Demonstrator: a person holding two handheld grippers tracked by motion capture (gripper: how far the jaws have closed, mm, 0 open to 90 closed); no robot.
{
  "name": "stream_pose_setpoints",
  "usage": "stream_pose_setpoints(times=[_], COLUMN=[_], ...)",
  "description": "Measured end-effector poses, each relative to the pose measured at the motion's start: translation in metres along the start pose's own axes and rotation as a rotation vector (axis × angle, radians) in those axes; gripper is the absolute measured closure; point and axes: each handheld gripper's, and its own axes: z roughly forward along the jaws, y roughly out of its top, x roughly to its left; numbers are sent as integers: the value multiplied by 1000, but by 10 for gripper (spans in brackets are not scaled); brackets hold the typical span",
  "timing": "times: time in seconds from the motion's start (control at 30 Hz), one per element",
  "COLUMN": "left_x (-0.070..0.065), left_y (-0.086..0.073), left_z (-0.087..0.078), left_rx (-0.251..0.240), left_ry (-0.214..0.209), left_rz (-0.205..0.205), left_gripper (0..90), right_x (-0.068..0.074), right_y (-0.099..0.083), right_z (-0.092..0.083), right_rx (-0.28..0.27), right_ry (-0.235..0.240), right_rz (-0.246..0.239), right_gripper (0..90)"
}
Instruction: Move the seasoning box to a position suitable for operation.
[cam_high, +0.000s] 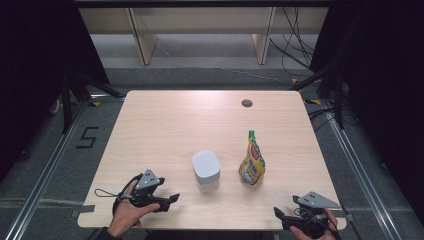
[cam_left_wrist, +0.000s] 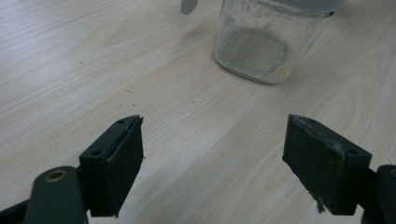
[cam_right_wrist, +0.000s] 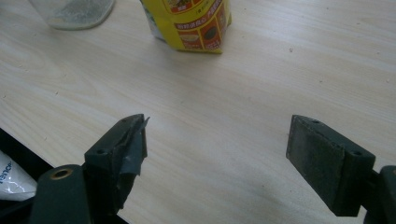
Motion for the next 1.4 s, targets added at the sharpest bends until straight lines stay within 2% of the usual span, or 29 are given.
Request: stream_pose_setpoints(times=[0.03,0.07,0.17,0.2,0.3,0.37,0.4,0.43,0.47,0.57,0.6,0.67,0.7,0.77,0.83,0.87,0.9,0.93,0.97,1.0,1.03,1.07,1.1,1.13,1.17,1.2,1.3,1.33,1.4], left_x=[0,0,1,4,5,7,7,7,11,15,17,19,21,24,26,29,29,31,31,33,33,34,34,34,35,37,38,37,33], left_y=[0,0,0,1,1,1,3,3,5,9,13,16,22,27,30,37,37,43,43,51,55,59,59,64,68,76,89,100,112], left_z=[0,0,-1,-4,-2,-2,-2,-1,-2,0,1,1,0,-2,-3,-7,-7,-8,-8,-6,-4,-2,-2,1,4,10,18,22,24], left_rx=[0,-7,-2,17,-11,-5,-10,-17,-3,-32,-46,-47,-75,-88,-114,-129,-129,-144,-144,-145,-146,-152,-152,-153,-149,-148,-139,-126,-107], left_ry=[0,1,8,11,20,17,21,19,16,5,26,23,28,21,18,30,30,42,42,43,34,33,33,26,22,14,-5,-28,-36], left_rz=[0,-12,-20,-5,-28,-13,-17,-40,-24,-45,-59,-51,-57,-64,-53,-29,-29,-21,-21,9,17,26,26,21,19,10,3,15,30], left_gripper=[195,195,195,195,193,190,189,189,189,203,218,241,293,383,448,519,551,636,682,725,753,784,813,813,839,856,888,888,889], right_x=[0,2,-1,-1,-2,-2,1,1,0,-4,-5,-5,-3,-4,-4,-3,-3,-3,-3,-6,-4,-6,-6,-6,-4,-7,-6,-6,-6], right_y=[0,-1,0,0,0,0,-1,-1,-1,-1,-2,-2,-3,-3,-3,-3,-3,-3,-3,-3,-3,-2,-2,-3,-3,-3,-3,-4,-4], right_z=[0,0,0,0,1,2,0,0,1,2,1,1,0,0,1,0,0,0,0,0,0,0,0,0,0,0,0,-1,-1], right_rx=[0,4,1,-1,-10,-4,10,10,-3,-18,-20,-27,-17,-13,-18,-9,-9,-13,-13,-26,-18,-26,-26,-27,-19,-24,-26,-26,-22], right_ry=[0,18,17,15,16,3,11,11,0,-3,6,-10,-6,-4,-6,1,1,-6,-6,-10,-12,-20,-20,-20,-10,0,-6,-6,-9], right_rz=[0,45,19,17,17,15,59,59,41,32,31,18,48,41,44,62,62,71,71,43,65,31,31,34,76,54,47,45,49], right_gripper=[213,213,212,212,212,211,210,210,210,210,210,210,211,211,216,216,216,216,216,219,221,222,222,222,222,222,223,224,224])
